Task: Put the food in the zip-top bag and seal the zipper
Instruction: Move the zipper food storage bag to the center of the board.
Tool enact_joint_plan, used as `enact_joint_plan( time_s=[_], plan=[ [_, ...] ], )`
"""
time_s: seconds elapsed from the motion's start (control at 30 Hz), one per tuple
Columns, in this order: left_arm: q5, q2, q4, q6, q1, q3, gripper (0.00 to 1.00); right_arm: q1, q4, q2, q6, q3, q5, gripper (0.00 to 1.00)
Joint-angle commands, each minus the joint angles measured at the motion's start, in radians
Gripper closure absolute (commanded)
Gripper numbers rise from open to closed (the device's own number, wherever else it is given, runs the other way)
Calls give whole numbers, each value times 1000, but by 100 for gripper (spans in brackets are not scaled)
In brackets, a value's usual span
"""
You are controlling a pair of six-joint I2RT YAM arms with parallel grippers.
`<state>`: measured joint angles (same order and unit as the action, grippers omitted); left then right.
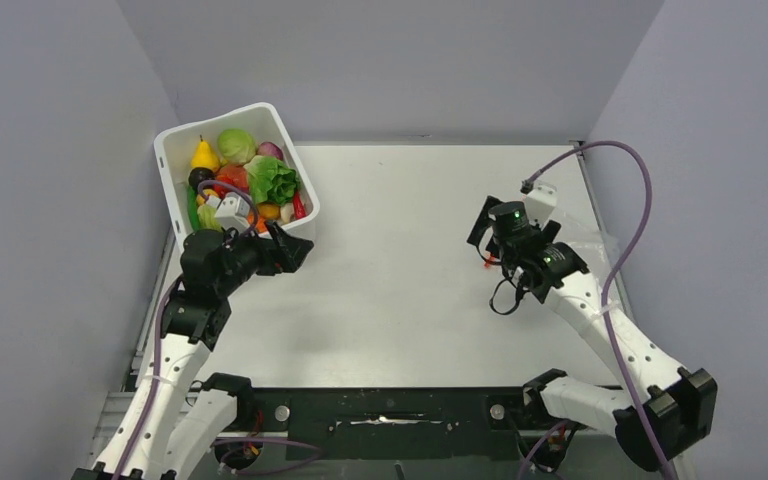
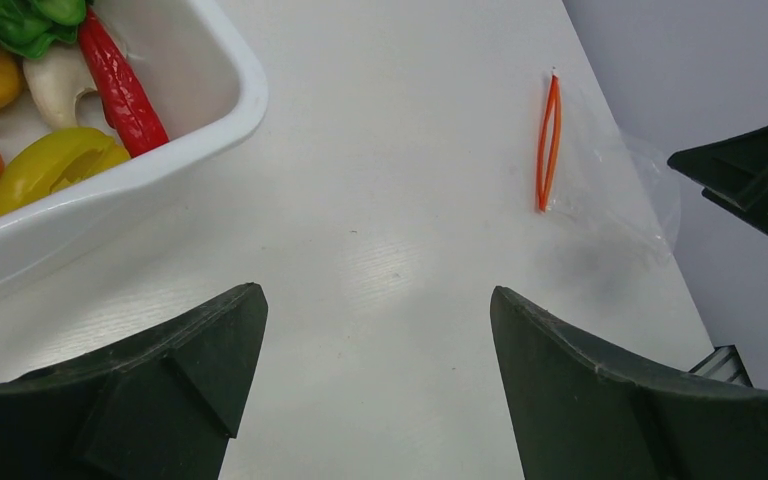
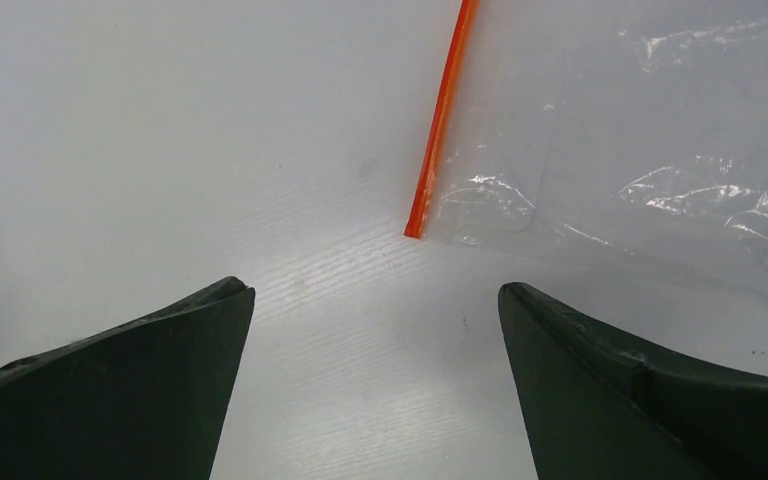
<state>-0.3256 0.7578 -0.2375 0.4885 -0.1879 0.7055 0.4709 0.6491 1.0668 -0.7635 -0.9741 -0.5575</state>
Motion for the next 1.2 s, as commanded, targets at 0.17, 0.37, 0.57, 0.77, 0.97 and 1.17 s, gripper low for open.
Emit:
enact_joint_plan(
  time_s=[0.17, 0.37, 0.57, 0.77, 0.97, 1.17],
  plan=[
    [23, -53, 46, -39, -26, -44, 17, -75, -177, 266, 173, -129, -147, 22],
    [83, -78, 18, -63, -66, -30, 17, -156, -158, 490, 173, -239, -175, 49],
    [108, -97, 2, -75, -93, -27, 17, -188, -180, 648, 176, -303, -179, 53],
    [159, -110, -27, -89, -108, -12, 17, -200, -153, 812, 169, -390, -224, 58],
    [168, -115, -34, -94, -117, -8, 17, -214, -77, 913, 122, -446, -286, 60],
    [173, -120, -37, -97, -119, -8, 17, -219, -74, 934, 132, -432, -300, 63]
  ],
)
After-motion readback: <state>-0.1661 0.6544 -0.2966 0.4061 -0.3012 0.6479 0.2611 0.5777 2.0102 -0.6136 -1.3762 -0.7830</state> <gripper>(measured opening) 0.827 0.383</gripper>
